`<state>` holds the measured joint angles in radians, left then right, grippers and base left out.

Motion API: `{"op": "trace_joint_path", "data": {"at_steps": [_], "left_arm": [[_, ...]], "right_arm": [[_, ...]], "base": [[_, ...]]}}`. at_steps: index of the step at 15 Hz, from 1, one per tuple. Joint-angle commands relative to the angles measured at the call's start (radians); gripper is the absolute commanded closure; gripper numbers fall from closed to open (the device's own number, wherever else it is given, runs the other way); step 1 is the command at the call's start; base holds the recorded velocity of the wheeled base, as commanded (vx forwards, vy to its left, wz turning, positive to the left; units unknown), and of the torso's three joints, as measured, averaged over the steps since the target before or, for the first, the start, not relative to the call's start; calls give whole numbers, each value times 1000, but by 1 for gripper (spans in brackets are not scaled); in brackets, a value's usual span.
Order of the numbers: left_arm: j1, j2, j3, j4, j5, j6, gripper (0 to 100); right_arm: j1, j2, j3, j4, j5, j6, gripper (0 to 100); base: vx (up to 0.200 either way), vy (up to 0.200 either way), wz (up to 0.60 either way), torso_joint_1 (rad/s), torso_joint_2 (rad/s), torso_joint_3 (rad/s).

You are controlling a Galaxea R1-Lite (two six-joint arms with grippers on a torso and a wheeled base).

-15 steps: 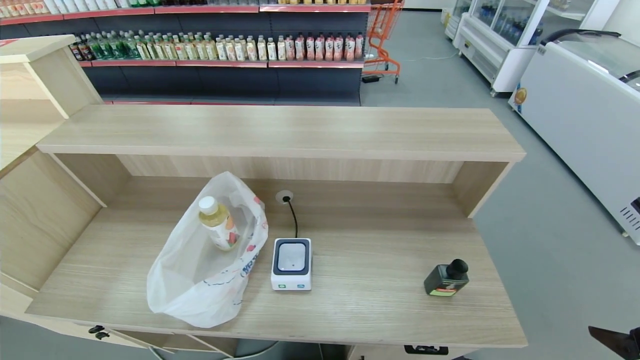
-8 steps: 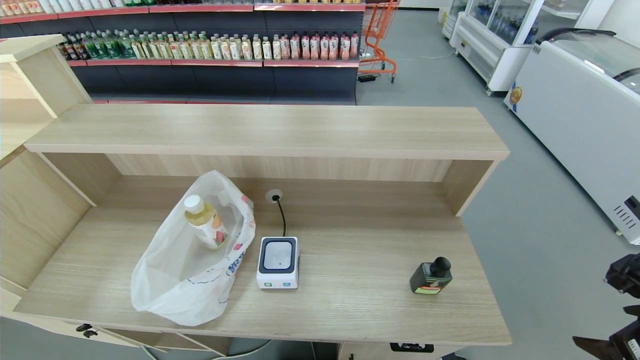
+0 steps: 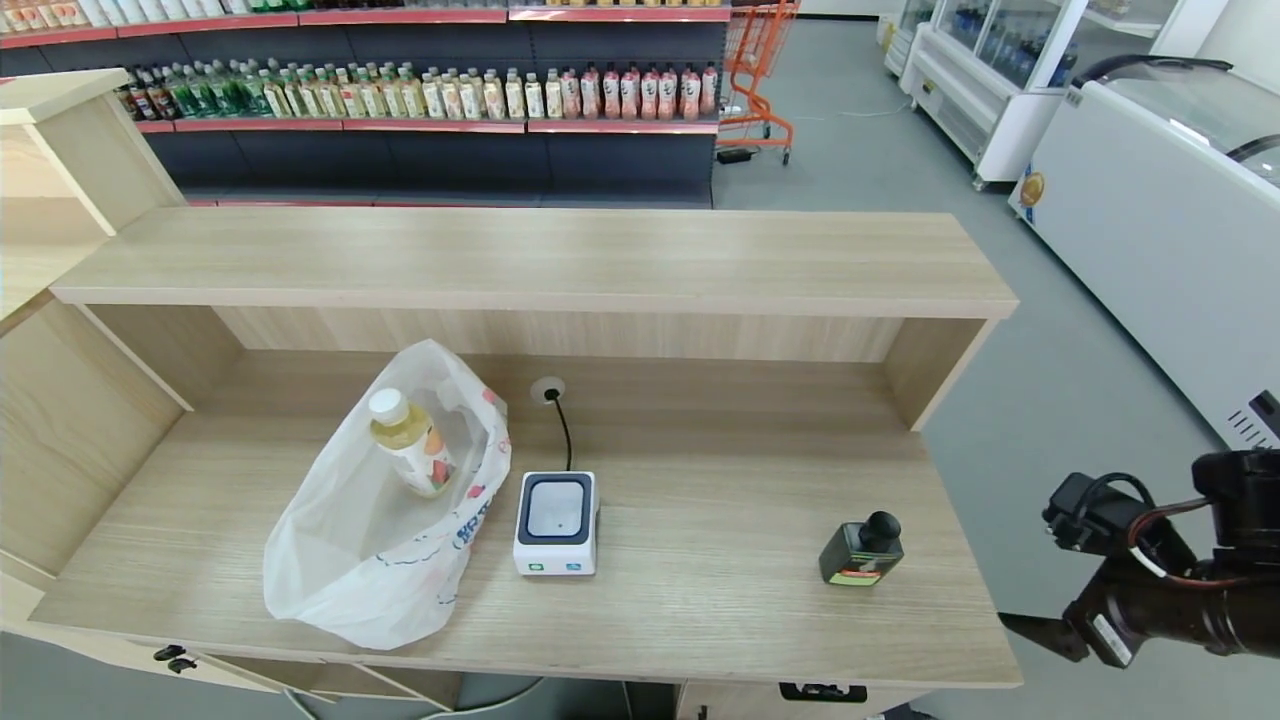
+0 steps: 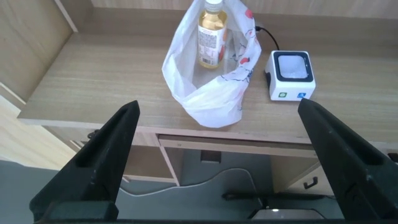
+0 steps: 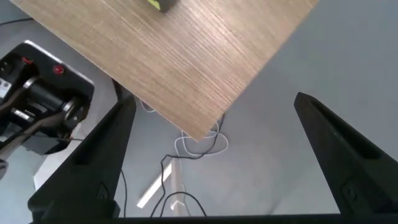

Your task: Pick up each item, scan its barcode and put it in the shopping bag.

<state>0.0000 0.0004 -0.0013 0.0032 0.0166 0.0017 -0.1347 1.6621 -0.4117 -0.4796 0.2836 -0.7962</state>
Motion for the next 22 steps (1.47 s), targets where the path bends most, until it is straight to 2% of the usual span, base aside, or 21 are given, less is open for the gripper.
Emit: {"op": "trace_joint_path", "data": {"at_steps": [1,6,22], "left_arm": [[0,0,0,0,0,0,0],[0,0,0,0,0,0,0],[0,0,0,0,0,0,0]], "right_arm": [[53,134,-4,-39,40,-23,0],[125,255,-76,-99,108,-44,0],[222,475,-340,-102,154,-32,0]], "base": [[0,0,0,0,0,0],[0,0,0,0,0,0],[0,0,0,0,0,0]]}}
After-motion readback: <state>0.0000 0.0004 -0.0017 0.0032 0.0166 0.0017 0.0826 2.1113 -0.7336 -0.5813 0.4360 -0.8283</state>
